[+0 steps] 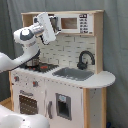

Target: Play with the kitchen

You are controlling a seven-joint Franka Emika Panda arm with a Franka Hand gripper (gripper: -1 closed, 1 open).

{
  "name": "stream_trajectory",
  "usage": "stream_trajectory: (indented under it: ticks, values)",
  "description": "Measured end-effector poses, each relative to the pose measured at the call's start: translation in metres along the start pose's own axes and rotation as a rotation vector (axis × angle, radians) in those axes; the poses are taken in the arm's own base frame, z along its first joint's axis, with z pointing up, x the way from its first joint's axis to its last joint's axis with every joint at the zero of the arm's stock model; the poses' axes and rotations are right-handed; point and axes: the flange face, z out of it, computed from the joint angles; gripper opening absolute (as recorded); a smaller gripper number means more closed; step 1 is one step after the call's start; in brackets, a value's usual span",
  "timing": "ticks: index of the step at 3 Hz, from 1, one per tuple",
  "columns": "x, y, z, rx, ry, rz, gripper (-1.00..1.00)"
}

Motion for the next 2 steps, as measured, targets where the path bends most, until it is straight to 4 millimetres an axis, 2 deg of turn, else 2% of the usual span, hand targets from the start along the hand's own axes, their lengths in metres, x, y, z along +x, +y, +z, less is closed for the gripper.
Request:
stream_trajectory:
  ticks: [1, 2]
  values:
    - [0.016, -0.008, 0.006, -0.015, 0.039, -0.068, 1.0]
    - [0.013, 0.009, -0.009, -0.017, 0.045, -0.136, 1.0]
